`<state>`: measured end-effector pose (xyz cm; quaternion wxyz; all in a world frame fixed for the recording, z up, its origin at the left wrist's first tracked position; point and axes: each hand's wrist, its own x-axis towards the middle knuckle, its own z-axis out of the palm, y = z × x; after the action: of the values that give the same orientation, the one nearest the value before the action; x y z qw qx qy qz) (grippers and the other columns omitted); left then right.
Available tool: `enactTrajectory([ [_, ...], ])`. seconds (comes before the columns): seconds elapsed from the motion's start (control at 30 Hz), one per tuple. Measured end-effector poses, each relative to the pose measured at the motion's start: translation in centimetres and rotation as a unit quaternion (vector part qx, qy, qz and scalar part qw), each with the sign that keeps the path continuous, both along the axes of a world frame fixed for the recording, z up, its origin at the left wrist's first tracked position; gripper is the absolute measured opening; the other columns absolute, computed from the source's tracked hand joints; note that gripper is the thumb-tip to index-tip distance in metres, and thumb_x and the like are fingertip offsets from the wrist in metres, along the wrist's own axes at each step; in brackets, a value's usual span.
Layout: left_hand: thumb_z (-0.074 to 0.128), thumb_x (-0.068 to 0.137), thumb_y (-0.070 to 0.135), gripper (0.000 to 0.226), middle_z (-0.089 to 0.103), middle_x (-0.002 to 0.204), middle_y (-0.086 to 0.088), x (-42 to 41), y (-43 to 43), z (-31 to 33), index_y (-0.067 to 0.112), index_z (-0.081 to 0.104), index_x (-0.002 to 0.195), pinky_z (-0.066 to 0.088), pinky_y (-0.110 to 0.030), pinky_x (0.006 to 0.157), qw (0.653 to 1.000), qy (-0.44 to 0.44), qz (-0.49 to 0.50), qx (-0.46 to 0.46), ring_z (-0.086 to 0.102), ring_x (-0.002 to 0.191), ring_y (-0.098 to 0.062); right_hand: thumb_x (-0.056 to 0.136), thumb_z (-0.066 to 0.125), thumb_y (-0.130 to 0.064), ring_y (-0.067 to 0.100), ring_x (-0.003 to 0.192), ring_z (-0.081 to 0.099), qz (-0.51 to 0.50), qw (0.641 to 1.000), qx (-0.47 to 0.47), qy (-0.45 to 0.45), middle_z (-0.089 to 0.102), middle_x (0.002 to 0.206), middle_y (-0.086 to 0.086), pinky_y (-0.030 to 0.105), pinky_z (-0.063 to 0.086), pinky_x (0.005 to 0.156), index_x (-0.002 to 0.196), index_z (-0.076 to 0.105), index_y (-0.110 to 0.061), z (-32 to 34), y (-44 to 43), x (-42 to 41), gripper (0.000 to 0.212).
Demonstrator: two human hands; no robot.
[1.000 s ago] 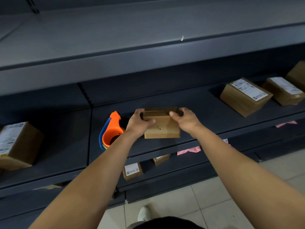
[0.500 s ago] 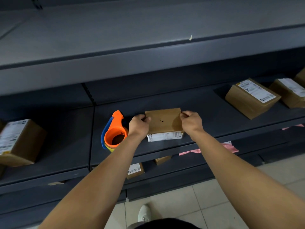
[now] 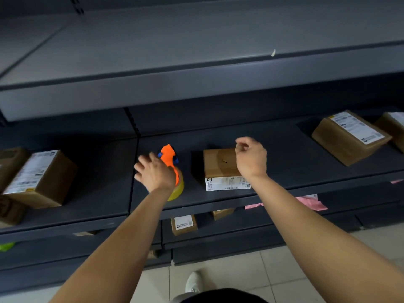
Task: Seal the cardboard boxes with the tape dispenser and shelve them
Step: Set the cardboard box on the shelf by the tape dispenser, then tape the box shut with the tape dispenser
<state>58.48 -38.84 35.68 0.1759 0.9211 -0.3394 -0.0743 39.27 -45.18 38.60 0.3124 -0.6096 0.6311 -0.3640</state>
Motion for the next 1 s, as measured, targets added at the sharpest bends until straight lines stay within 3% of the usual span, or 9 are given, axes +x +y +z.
enactTrajectory([
  [0.17,0.046,0.089,0.005,0.048,0.046,0.135,-0.020,2.1,1.5,-1.4,0.005,0.040,0.137,0.041,-0.048,0.096,0.988,0.152,0.021,0.025,0.046,0.122,-0.041,0.095,0.050,-0.008,0.015,0.099,0.062,0.092,0.996,0.000,-0.016,0.067,0.107,0.001,0.026,0.050,0.087,0.112,0.067,-0.013,0.6,1.5,2.6,0.024],
  [0.33,0.042,0.087,-0.001,0.041,0.061,0.114,-0.020,2.4,2.9,-0.7,0.007,0.054,0.125,0.043,-0.038,0.074,0.989,0.142,0.032,-0.007,0.057,0.105,-0.041,0.094,0.050,-0.001,0.019,0.086,0.066,0.215,0.970,0.087,-0.069,0.069,0.101,0.012,0.038,0.054,0.089,0.109,0.066,-0.006,0.8,3.0,5.7,0.022],
  [0.4,0.044,0.087,0.002,0.036,0.061,0.113,-0.019,1.9,3.2,0.1,0.006,0.054,0.122,0.042,-0.038,0.072,0.991,0.130,0.028,-0.020,0.057,0.103,-0.041,0.095,0.053,-0.005,0.020,0.087,0.066,0.249,0.956,0.123,-0.095,0.069,0.098,0.011,0.039,0.054,0.089,0.109,0.066,-0.006,1.0,3.8,7.0,0.020],
  [0.57,0.049,0.091,0.013,0.028,0.052,0.121,-0.017,1.2,3.8,2.4,0.002,0.049,0.117,0.043,-0.045,0.080,0.995,0.044,0.015,-0.086,0.052,0.110,-0.041,0.095,0.056,-0.032,0.010,0.098,0.058,0.269,0.936,0.182,-0.135,0.067,0.117,0.006,0.028,0.045,0.090,0.114,0.067,-0.008,3.0,5.0,9.2,0.032],
  [0.63,0.051,0.092,0.015,0.028,0.049,0.121,-0.016,1.1,4.3,3.0,0.001,0.048,0.116,0.040,-0.040,0.073,0.994,-0.015,0.001,-0.105,0.050,0.111,-0.036,0.093,0.054,-0.045,0.018,0.096,0.063,0.255,0.933,0.204,-0.149,0.069,0.113,0.013,0.031,0.046,0.087,0.107,0.066,0.000,4.1,5.0,10.1,0.048],
  [0.73,0.050,0.093,0.016,0.026,0.049,0.117,-0.016,0.0,4.9,3.4,0.000,0.049,0.114,0.035,-0.035,0.067,0.989,-0.072,-0.031,-0.129,0.049,0.109,-0.034,0.074,0.059,-0.069,0.031,0.097,0.067,0.246,0.918,0.246,-0.188,0.071,0.101,0.018,0.041,0.049,0.097,0.098,0.064,0.006,4.7,4.9,11.4,0.078],
  [0.83,0.054,0.090,0.007,0.021,0.054,0.107,-0.020,-1.4,5.2,3.5,-0.004,0.055,0.107,0.043,-0.038,0.063,0.978,-0.107,-0.077,-0.162,0.055,0.097,-0.037,0.085,0.061,-0.055,0.020,0.067,0.054,0.239,0.924,0.228,-0.193,0.054,0.065,0.005,0.028,0.042,0.066,0.066,0.050,-0.013,4.9,5.3,11.6,0.047],
  [0.9,0.061,0.082,-0.001,0.019,0.058,0.095,-0.020,-2.0,5.2,3.4,-0.005,0.059,0.100,0.046,-0.038,0.055,0.969,-0.134,-0.100,-0.182,0.059,0.084,-0.038,0.087,0.061,-0.050,0.014,0.060,0.049,0.204,0.939,0.209,-0.181,0.048,0.061,-0.002,0.027,0.037,0.058,0.070,0.051,-0.017,4.9,5.3,11.4,0.039],
  [1.0,0.070,0.069,-0.006,0.025,0.060,0.083,-0.018,-2.4,5.1,3.6,-0.004,0.062,0.093,0.048,-0.036,0.046,0.959,-0.161,-0.112,-0.205,0.060,0.070,-0.037,0.086,0.058,-0.055,0.018,0.064,0.053,0.169,0.949,0.219,-0.150,0.053,0.067,0.002,0.029,0.041,0.060,0.078,0.054,-0.013,5.8,5.3,10.8,0.043],
])
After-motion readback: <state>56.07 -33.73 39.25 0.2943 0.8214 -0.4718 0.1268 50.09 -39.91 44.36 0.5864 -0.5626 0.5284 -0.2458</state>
